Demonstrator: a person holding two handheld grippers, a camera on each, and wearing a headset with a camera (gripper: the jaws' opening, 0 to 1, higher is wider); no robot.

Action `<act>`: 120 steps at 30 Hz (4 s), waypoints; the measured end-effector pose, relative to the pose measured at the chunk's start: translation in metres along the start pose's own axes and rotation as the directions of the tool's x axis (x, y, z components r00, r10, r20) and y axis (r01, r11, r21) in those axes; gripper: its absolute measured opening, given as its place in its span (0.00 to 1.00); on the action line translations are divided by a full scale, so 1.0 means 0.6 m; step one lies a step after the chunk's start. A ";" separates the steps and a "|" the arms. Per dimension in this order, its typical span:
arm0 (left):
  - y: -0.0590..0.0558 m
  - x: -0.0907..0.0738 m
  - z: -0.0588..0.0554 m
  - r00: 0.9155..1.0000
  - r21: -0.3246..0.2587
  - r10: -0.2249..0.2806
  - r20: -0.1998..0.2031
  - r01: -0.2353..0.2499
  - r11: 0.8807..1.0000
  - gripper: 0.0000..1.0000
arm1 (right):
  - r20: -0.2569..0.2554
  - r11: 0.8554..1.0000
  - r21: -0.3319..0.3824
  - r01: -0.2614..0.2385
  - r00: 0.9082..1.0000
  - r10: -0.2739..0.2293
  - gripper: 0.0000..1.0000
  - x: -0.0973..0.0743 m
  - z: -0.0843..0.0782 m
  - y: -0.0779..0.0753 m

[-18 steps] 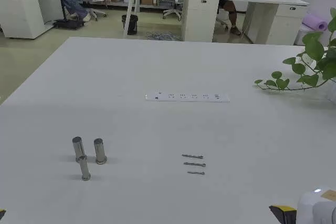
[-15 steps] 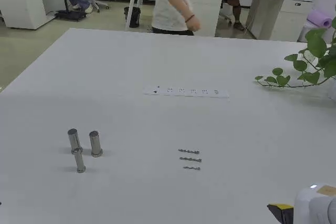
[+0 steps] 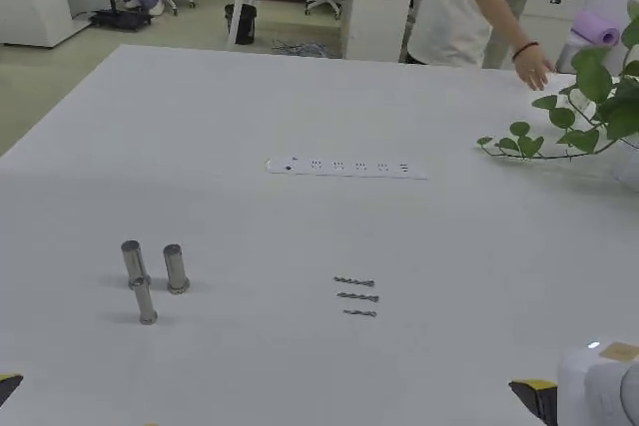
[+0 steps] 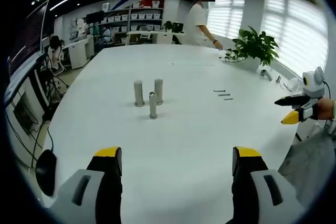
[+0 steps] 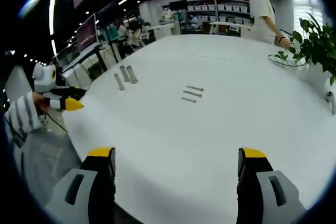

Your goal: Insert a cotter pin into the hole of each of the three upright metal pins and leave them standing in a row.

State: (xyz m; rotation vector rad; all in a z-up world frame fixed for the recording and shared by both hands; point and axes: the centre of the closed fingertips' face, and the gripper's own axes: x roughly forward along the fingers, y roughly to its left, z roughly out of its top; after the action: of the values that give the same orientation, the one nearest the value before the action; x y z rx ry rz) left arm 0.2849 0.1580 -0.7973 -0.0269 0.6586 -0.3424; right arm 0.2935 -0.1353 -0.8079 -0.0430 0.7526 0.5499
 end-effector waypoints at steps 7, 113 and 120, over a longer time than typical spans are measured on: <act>-0.004 0.002 0.002 1.000 0.018 -0.012 -0.003 0.012 1.000 0.87 | -0.001 1.000 -0.011 -0.011 1.000 0.011 0.98 0.003 0.004 0.007; 0.061 0.223 0.083 0.997 0.086 -0.070 0.024 0.068 0.994 0.25 | -0.074 0.999 0.034 -0.027 0.997 0.029 0.97 0.022 -0.016 0.024; 0.069 0.227 0.079 0.998 0.075 -0.054 0.027 0.051 0.996 0.18 | -0.079 0.999 0.037 -0.029 0.996 0.032 0.97 0.023 -0.018 0.025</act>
State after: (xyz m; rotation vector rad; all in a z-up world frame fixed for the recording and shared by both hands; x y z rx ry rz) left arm 0.4264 0.1494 -0.8461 0.0221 0.6169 -0.4165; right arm 0.2873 -0.1186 -0.8227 -0.0198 0.8418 0.5663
